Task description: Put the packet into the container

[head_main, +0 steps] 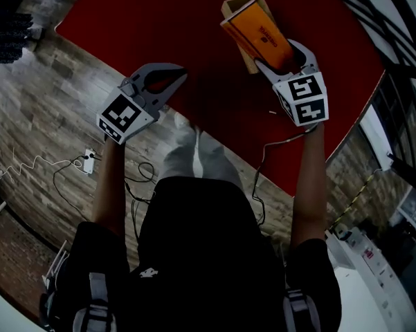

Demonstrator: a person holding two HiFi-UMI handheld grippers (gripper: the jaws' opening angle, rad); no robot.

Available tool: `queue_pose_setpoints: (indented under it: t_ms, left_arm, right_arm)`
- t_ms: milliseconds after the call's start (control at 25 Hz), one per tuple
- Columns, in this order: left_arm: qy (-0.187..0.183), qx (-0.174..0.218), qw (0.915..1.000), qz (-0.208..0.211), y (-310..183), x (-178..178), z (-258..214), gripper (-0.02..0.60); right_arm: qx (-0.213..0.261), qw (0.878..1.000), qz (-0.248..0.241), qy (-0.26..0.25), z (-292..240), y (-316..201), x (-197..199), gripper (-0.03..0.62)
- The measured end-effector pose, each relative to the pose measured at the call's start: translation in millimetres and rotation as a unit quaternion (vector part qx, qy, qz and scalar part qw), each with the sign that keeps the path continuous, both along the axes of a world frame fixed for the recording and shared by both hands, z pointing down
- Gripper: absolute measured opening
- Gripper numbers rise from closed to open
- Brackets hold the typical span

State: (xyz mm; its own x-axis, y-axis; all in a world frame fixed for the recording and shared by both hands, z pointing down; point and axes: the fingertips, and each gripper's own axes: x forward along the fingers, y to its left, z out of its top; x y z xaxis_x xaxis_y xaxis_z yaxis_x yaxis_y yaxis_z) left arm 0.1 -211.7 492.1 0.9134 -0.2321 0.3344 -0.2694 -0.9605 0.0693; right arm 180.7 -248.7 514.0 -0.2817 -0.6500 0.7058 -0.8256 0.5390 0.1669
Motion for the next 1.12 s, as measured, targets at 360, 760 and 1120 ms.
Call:
queue_pose_setpoints:
  t_ms: [360, 760, 1120]
  left_arm:
    - [-0.009, -0.027, 0.9988, -0.04, 5.7, 3.8, 26.3, 0.008]
    - [-0.008, -0.031, 0.998, -0.055, 1.0, 2.2, 29.1, 0.008]
    - [0.0, -0.037, 0.9975, -0.06, 0.2, -2.9, 32.2, 0.008]
  right_arm:
    - [-0.018, 0.989, 0.145, -0.009, 40.6, -31.6, 33.4, 0.373]
    - [-0.04, 0.984, 0.173, -0.011, 56.7, -30.3, 26.1, 0.373]
    - [-0.062, 0.98, 0.188, -0.037, 74.7, -36.0, 29.8, 0.373]
